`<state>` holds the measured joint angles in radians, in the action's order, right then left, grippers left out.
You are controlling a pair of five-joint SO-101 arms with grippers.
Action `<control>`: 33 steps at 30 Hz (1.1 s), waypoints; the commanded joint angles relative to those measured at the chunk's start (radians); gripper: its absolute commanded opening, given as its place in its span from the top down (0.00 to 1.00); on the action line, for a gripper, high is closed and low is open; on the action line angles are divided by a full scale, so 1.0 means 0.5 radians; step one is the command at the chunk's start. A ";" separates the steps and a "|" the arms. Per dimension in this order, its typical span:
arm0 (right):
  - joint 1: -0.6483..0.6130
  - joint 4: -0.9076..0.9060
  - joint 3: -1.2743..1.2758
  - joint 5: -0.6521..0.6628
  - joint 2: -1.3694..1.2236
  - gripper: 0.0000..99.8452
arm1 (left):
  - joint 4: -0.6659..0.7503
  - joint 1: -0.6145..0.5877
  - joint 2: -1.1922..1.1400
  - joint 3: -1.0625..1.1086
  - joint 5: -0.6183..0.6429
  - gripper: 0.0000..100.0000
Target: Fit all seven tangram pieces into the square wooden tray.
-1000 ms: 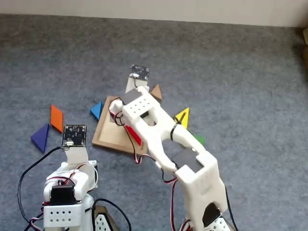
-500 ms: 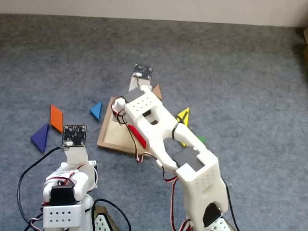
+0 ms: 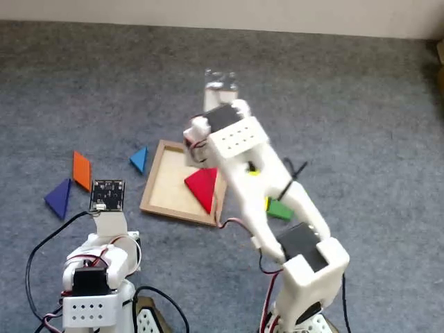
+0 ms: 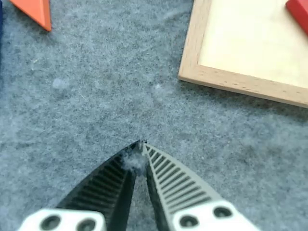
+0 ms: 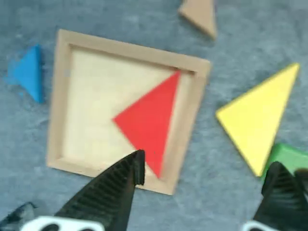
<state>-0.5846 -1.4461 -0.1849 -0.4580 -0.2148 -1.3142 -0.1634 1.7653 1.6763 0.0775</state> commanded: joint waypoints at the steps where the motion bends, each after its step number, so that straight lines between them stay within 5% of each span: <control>1: 0.216 0.063 0.167 0.261 0.106 0.63 | -0.009 -0.023 0.094 0.038 -0.009 1.00; 13: 0.397 0.508 0.345 0.313 -0.348 0.63 | -0.009 -0.023 0.094 0.038 -0.009 1.00; 33: 0.431 0.548 0.364 0.393 -0.382 0.70 | -0.009 -0.023 0.094 0.038 -0.009 1.00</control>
<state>-0.3821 -1.1822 0.0008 -0.2723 -0.4250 -1.3142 -0.1634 1.7653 1.6763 0.0775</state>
